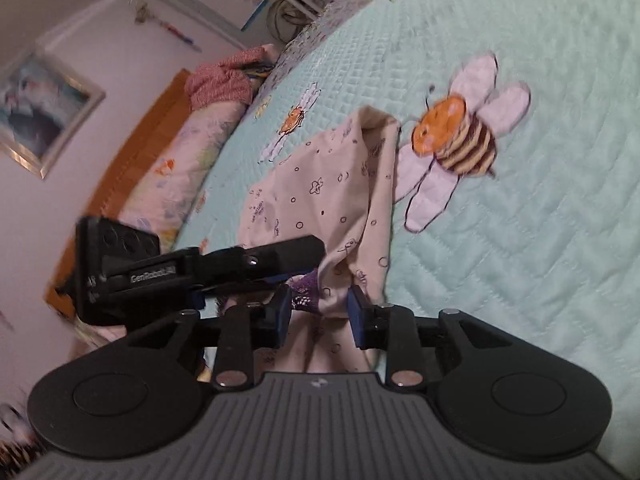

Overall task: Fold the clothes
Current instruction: 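Pinch the purple lace edge with the right gripper and lift it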

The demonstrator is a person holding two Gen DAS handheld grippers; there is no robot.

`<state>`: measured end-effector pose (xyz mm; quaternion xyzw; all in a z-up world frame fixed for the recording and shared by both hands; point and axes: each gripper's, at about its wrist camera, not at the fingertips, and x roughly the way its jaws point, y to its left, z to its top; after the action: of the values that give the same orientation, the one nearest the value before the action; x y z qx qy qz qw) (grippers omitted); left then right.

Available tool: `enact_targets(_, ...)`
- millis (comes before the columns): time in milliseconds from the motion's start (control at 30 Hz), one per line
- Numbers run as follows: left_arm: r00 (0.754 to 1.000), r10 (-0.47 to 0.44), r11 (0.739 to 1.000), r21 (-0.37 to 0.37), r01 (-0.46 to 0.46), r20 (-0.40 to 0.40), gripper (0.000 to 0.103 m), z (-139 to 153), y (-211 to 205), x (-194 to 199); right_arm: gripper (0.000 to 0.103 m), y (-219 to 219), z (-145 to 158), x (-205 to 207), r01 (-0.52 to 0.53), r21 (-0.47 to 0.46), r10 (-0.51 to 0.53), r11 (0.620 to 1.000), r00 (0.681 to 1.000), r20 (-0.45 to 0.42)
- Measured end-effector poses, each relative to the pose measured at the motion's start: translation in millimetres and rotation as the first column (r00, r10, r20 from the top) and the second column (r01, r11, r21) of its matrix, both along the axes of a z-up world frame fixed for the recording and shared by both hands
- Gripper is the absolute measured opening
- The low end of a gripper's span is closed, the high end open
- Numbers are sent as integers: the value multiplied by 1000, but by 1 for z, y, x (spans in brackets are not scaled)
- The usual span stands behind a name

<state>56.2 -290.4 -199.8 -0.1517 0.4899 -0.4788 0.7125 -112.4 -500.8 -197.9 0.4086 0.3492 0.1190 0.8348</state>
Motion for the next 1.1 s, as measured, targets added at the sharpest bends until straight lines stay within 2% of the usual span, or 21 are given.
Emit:
enact_targets(33, 1000, 9, 1000, -15, -10, -18, 56, -1, 2, 1, 18, 0, -5, 3, -5, -10, 4, 1000, 1000, -23)
enact_targets(67, 999, 22, 999, -29, -23, -36, 56, 1, 5, 0, 7, 3, 0, 4, -24, -73, 23, 997, 999, -24)
enact_targets(167, 995, 58, 996, -67, -64, -80, 57, 3, 14, -2, 14, 10, 17, -4, -71, -202, 69, 977, 997, -19)
enact_targets(233, 991, 77, 992, -92, -87, -106, 60, 5, 18, -4, 19, 7, 27, -11, -66, -193, 67, 979, 998, 3)
enact_targets(333, 984, 97, 982, -145, -119, -151, 62, 10, 29, -7, 22, -9, 33, -18, 29, -62, -26, 998, 999, 47)
enact_targets(400, 978, 115, 971, -188, -148, -177, 65, 13, 38, -8, 22, -18, 33, -16, 74, 25, -75, 997, 994, 75)
enact_targets(467, 971, 131, 960, -219, -175, -203, 67, 14, 44, -7, 22, -24, 23, -9, 106, 123, -115, 987, 991, 65)
enact_targets(567, 962, 160, 957, -206, -207, -221, 68, 14, 50, -6, 22, -18, 3, 8, 102, 203, -110, 974, 994, 29)
enact_targets(600, 960, 162, 954, -211, -212, -230, 68, 15, 52, -7, 22, -11, -4, 13, 65, 205, -70, 977, 997, 16)
enact_targets(633, 957, 169, 948, -226, -224, -238, 68, 16, 58, -9, 20, 1, -10, 19, 26, 151, -23, 988, 999, -25)
enact_targets(667, 952, 185, 939, -243, -244, -242, 68, 18, 65, -12, 0, 13, -15, 24, -16, 86, 21, 996, 998, -56)
enact_targets(733, 942, 228, 908, -295, -297, -248, 68, 25, 89, -19, 0, 26, -10, 18, -85, -90, 86, 992, 996, 6)
enact_targets(800, 921, 306, 869, -325, -374, -241, 68, 32, 118, -29, 0, 30, -5, 19, -83, -131, 84, 988, 996, 3)
enact_targets(900, 865, 461, 810, -303, -502, -197, 69, 39, 161, -42, 0, 33, 2, 22, -72, -143, 70, 987, 997, -15)
enact_targets(933, 845, 507, 795, -284, -535, -173, 69, 42, 174, -45, 3, 33, 5, 22, -66, -138, 64, 988, 998, -20)
enact_targets(1000, 816, 566, 785, -226, -577, -120, 70, 43, 190, -51, 9, 31, 13, 20, -32, -124, 29, 992, 999, -22)
enact_targets(1033, 812, 575, 789, -196, -582, -100, 70, 42, 194, -53, 13, 27, 17, 13, -6, -129, 4, 992, 1000, -13)
enact_targets(1067, 809, 581, 791, -174, -587, -88, 70, 39, 197, -54, 22, 28, 24, 11, 14, -142, -13, 990, 1000, 9)
enact_targets(1100, 807, 585, 792, -157, -590, -82, 70, 37, 198, -56, 27, 34, 32, 11, 15, -181, -8, 983, 999, 36)
